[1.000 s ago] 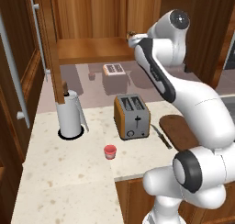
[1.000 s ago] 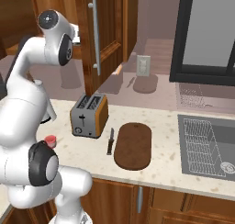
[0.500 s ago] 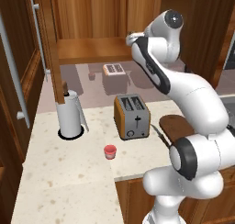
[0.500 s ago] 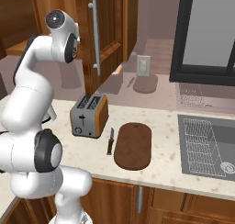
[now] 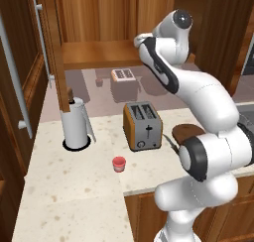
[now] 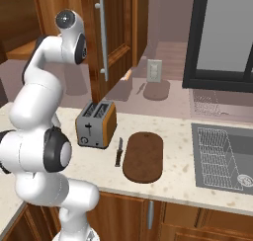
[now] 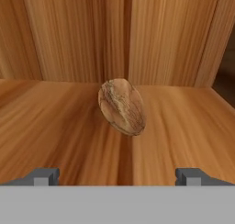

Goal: Pick the bread, place it on the cutting board, pick the jam, place it on the counter, and close the cabinet.

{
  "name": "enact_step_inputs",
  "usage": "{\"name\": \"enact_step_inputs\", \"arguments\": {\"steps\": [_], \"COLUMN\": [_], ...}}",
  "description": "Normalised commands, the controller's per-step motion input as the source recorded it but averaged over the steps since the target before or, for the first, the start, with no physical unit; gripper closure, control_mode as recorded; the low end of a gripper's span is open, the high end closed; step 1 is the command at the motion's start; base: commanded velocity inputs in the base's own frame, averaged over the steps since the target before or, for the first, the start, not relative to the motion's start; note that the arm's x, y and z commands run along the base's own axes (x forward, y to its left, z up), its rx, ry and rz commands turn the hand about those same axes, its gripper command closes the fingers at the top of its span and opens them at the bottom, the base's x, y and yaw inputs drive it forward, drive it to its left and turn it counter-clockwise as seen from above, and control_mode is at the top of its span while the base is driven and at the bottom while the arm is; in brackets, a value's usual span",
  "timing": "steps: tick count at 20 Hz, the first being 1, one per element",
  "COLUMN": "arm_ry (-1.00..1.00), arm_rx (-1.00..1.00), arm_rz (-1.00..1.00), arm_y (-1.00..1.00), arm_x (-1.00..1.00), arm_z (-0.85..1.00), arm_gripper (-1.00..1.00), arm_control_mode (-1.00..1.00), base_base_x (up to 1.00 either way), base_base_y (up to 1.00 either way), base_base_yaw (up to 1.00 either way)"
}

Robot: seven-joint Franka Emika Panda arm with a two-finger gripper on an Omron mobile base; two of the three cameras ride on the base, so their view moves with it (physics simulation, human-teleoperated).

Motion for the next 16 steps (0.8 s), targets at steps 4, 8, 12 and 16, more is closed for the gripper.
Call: {"name": "enact_step_inputs", "arguments": {"steps": [4, 8, 12, 16], "arm_ry": [0.0, 0.0, 0.0, 0.0], "arm_rx": [0.0, 0.0, 0.0, 0.0], "arm_rz": [0.0, 0.0, 0.0, 0.0], "arm_y": [0.0, 0.0, 0.0, 0.0], "arm_x": [0.3, 0.28, 0.28, 0.25], "arm_z": [0.0, 0.0, -0.04, -0.08], "arm_gripper": [-1.0, -1.0, -1.0, -1.0], "arm_control_mode": [-1.0, -1.0, -1.0, -1.0], "base_base_x": [0.0, 0.0, 0.0, 0.0], "base_base_y": [0.0, 0.0, 0.0, 0.0], "base_base_yaw": [0.0, 0.0, 0.0, 0.0]}}
